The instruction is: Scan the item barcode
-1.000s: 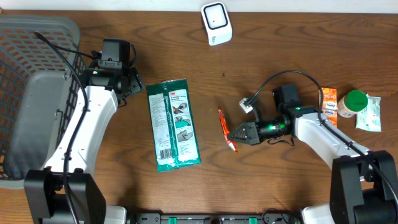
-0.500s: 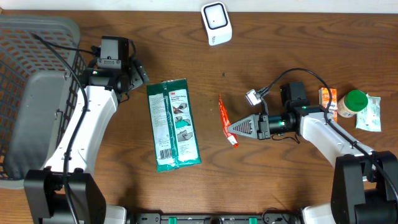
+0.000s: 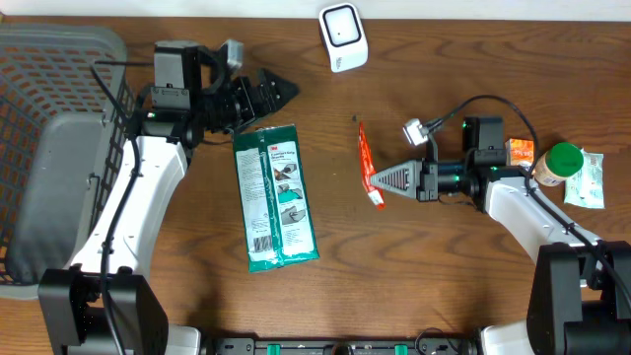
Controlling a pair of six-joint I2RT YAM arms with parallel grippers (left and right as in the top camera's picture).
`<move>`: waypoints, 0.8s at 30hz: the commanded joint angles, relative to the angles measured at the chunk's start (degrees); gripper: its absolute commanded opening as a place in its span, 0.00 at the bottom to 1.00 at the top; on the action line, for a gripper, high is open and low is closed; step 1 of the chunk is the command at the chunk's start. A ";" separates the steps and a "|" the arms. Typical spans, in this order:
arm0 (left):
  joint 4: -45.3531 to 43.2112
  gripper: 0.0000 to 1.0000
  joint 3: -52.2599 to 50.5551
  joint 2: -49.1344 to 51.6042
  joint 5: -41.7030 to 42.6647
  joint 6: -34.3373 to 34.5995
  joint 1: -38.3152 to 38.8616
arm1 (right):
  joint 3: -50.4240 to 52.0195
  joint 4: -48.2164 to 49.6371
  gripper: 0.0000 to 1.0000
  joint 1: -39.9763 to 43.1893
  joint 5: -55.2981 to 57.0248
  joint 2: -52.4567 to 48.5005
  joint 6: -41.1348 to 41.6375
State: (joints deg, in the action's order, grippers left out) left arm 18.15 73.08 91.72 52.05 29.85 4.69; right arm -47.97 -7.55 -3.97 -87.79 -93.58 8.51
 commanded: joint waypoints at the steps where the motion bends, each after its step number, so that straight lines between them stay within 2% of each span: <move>1: -3.26 0.98 0.31 -0.24 20.87 -1.16 0.02 | -0.74 9.75 0.01 0.11 -1.62 0.70 16.81; 5: -5.49 0.98 0.28 -0.24 24.00 -3.32 0.11 | -0.74 29.00 0.01 -0.92 -1.55 0.96 33.68; 8: -5.66 0.98 0.28 -0.24 24.00 -4.85 0.42 | -0.74 47.04 0.01 -2.29 -1.18 0.98 48.41; 12: -5.88 0.98 0.28 -0.24 24.06 -5.05 2.49 | -0.74 64.76 0.01 -4.59 1.14 0.98 62.77; 15: -5.95 0.98 0.28 -0.24 24.09 -6.93 5.29 | -0.74 69.40 0.01 -6.14 3.19 0.98 66.14; 18: -10.80 1.00 0.31 -0.24 28.89 -6.49 7.85 | -0.74 69.53 0.01 -6.58 4.94 0.98 66.16; 21: -17.51 0.95 0.31 -0.26 32.79 -1.36 9.14 | -0.74 70.27 0.01 -6.64 5.92 0.98 66.01; 24: -21.68 0.92 0.31 -0.26 32.83 1.40 10.64 | -0.74 71.49 0.01 -6.91 6.43 0.98 66.01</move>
State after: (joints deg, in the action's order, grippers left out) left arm -0.84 73.03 91.72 81.08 27.49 14.15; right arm -48.42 62.98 -10.31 -83.66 -93.34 72.69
